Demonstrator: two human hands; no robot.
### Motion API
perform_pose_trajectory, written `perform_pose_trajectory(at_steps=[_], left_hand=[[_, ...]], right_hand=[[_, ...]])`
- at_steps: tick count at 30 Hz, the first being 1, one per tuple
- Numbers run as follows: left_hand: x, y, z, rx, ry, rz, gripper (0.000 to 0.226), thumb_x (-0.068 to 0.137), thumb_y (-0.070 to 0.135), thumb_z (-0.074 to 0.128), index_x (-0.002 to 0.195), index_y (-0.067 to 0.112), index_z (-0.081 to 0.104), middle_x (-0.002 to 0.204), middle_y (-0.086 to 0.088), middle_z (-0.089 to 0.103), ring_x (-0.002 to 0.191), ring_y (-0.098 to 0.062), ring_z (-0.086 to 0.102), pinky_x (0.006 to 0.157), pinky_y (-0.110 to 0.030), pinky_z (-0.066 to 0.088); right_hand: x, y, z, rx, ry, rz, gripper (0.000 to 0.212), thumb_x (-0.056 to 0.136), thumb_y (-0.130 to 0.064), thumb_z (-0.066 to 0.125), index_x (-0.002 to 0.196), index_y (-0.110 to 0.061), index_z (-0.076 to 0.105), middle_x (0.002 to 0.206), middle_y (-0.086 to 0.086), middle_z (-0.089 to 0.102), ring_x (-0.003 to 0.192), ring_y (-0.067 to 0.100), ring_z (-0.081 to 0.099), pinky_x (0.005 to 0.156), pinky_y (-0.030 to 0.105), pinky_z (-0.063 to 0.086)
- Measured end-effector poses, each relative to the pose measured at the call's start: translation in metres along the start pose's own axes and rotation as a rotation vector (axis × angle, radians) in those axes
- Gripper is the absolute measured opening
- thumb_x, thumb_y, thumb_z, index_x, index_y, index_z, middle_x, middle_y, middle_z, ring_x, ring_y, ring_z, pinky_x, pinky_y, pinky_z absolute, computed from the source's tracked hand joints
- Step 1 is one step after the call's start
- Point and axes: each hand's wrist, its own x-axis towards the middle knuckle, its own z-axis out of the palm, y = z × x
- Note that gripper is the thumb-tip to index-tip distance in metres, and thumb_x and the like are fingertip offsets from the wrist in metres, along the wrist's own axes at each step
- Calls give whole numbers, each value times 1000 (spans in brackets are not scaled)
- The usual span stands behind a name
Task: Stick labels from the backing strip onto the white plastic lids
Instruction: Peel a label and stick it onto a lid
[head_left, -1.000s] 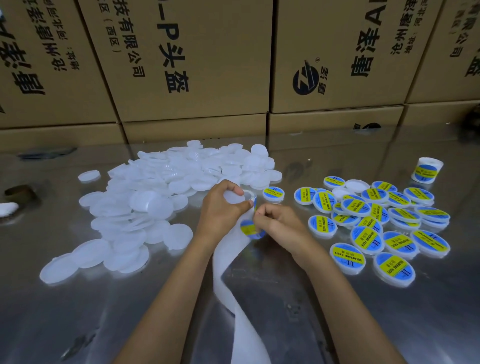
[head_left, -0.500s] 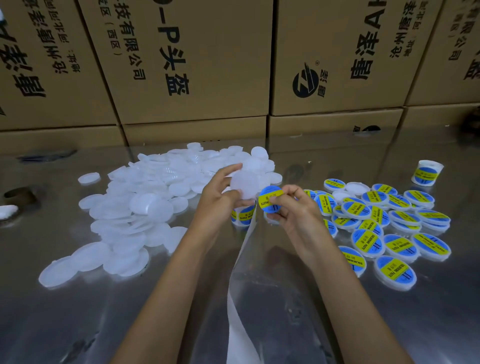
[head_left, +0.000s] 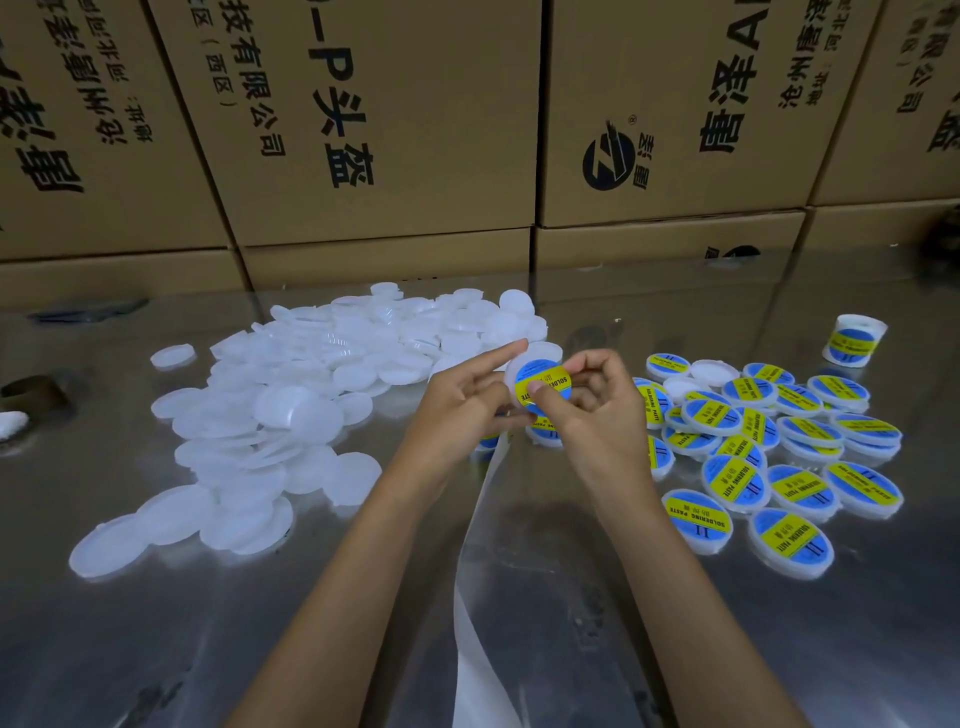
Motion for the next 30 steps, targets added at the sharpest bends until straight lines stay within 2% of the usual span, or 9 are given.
perform_pose_trajectory(at_steps=[4,10,13,15,19,22,26,28,30], left_hand=[[0,-1,1,19,-18,9,44,97,-2,51,134,19,63,102,-4,78,95,-17,75,74,-21,58],[0,-1,2,31,-23,14,44,98,-2,52,135,19,62,103,-1,78,97,-17,74,75,-21,58],[-1,-1,2,45,-22,23,45,99,-4,49,136,17,62,106,-4,78,99,-17,74,76,-22,59],[-2,-1,2,51,-17,42,44,99,-5,52,136,16,61,109,-6,77,98,-16,74,78,-23,60],[-2,-2,3,73,2,75,41,98,-4,56,133,16,63,101,-2,76,93,-13,75,75,-23,60],[0,-3,1,64,35,64,40,96,-4,56,129,19,66,83,5,76,85,-15,76,77,-24,60],[1,-2,-1,-21,67,-27,41,94,-4,56,124,21,70,87,-5,78,83,-28,77,75,-26,61],[3,-1,-2,-114,107,-100,40,93,-3,54,123,16,71,92,-16,77,82,-32,76,72,-28,62],[4,0,-3,-190,137,-155,35,95,0,52,121,13,71,95,-18,77,83,-35,76,74,-33,63]], right_hand=[[-1,1,0,-40,-1,-20,32,80,6,73,88,-14,50,86,7,61,65,10,61,59,28,52],[-1,4,0,-91,17,-46,32,80,4,74,87,-16,51,84,6,61,66,14,60,66,43,56],[-1,6,0,-116,29,-52,32,80,2,74,86,-19,51,84,6,61,69,18,61,67,44,56],[-1,7,1,-139,36,-65,31,80,1,74,86,-19,51,83,5,62,68,18,61,64,38,55],[-3,11,2,-235,88,-87,28,78,-10,79,85,-23,55,82,-6,62,65,6,60,57,12,45],[-4,12,-1,-420,138,-146,26,74,-27,84,89,-26,63,98,-10,55,79,5,56,67,10,40],[-4,13,-2,-440,113,-203,30,75,-27,84,96,-27,63,108,-8,50,92,9,54,72,5,37],[-4,14,-1,-403,101,-215,40,76,-26,84,107,-25,58,109,-8,51,94,9,53,74,5,38],[-2,16,-2,-364,105,-187,49,76,-30,84,114,-25,53,107,-9,53,93,8,54,74,8,40]])
